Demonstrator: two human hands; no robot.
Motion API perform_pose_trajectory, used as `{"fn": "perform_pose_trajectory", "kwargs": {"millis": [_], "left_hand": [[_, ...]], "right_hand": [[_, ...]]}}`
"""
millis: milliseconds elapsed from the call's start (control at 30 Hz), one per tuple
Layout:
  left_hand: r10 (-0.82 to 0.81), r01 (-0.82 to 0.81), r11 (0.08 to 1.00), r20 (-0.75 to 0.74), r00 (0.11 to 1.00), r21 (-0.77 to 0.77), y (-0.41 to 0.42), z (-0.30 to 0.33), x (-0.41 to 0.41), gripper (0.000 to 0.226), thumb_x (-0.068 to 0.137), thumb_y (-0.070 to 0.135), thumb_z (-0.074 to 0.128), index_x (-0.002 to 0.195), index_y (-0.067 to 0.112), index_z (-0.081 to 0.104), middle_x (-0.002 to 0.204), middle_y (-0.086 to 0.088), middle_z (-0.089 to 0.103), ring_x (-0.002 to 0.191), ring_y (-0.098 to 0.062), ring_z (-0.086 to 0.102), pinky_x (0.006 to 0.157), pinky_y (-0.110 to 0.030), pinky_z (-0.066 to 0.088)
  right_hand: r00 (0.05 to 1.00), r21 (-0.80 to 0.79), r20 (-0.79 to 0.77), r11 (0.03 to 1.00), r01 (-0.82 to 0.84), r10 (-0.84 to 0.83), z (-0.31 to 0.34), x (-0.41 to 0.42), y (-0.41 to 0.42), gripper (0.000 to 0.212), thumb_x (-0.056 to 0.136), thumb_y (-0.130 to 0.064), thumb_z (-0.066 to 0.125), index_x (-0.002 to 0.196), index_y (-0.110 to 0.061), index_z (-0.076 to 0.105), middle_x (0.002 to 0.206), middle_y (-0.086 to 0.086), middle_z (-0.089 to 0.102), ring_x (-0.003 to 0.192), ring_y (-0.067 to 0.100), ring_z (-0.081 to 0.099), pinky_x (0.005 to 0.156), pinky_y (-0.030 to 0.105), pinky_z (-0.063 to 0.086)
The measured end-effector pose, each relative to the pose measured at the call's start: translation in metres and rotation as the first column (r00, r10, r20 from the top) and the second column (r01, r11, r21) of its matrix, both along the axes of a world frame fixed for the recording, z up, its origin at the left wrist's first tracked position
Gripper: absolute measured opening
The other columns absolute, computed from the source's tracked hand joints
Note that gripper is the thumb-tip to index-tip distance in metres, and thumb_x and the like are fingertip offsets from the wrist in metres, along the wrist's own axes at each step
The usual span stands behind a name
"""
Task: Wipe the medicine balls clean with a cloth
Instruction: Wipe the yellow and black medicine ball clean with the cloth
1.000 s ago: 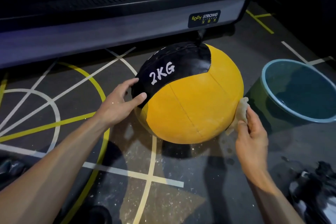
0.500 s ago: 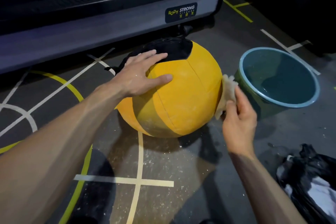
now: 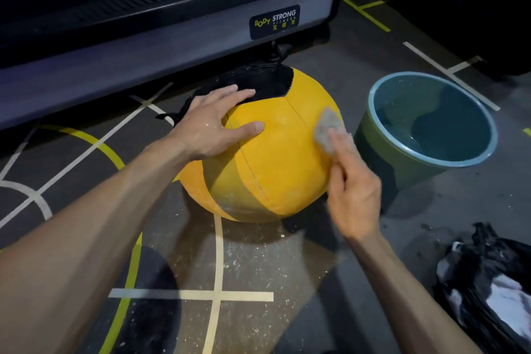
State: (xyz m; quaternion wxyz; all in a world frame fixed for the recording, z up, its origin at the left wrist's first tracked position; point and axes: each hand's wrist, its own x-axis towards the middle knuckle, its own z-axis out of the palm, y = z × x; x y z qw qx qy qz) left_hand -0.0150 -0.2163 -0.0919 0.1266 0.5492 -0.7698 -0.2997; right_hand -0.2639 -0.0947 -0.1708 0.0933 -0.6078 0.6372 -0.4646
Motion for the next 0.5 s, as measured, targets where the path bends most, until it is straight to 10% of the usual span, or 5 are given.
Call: {"fn": "perform_pose_trajectory", "kwargs": {"millis": [100, 300, 500], "left_hand": [[0.013, -0.013, 1.000, -0.018, 1.000, 0.000, 0.001, 0.000, -0.001, 0.076, 0.082, 0.078, 0.057, 0.151, 0.058, 0.031, 0.167, 0.021, 0.017, 0.153, -0.020, 0.010, 0.122, -0.050, 0.016], [0.016, -0.016, 1.000, -0.035, 0.999, -0.008, 0.012, -0.004, 0.013, 0.076, 0.081, 0.076, 0.057, 0.151, 0.059, 0.031, 0.166, 0.025, 0.016, 0.153, -0.017, 0.009, 0.121, -0.047, 0.014], [-0.038, 0.040, 0.995, 0.026, 0.999, -0.090, 0.032, -0.007, 0.016, 0.075, 0.085, 0.083, 0.052, 0.152, 0.059, 0.027, 0.164, 0.027, 0.016, 0.146, -0.012, 0.015, 0.119, -0.051, 0.021]], "right_hand": [[0.991, 0.032, 0.102, 0.996, 0.081, -0.084, 0.001, 0.030, 0.007, 0.055, 0.094, 0.005, 0.044, 0.148, -0.006, 0.051, 0.154, 0.008, 0.047, 0.148, 0.027, 0.040, 0.123, 0.032, 0.029], [0.874, -0.039, -0.361, 0.931, -0.364, 0.326, -0.021, 0.028, 0.031, 0.057, 0.092, 0.010, 0.051, 0.145, -0.008, 0.054, 0.155, 0.008, 0.047, 0.149, 0.026, 0.038, 0.119, 0.048, 0.038], [0.929, 0.085, 0.328, 0.985, 0.149, -0.169, 0.016, 0.027, 0.009, 0.048, 0.103, -0.003, 0.049, 0.145, -0.024, 0.057, 0.146, -0.009, 0.057, 0.123, 0.011, 0.059, 0.112, 0.047, 0.045]]}}
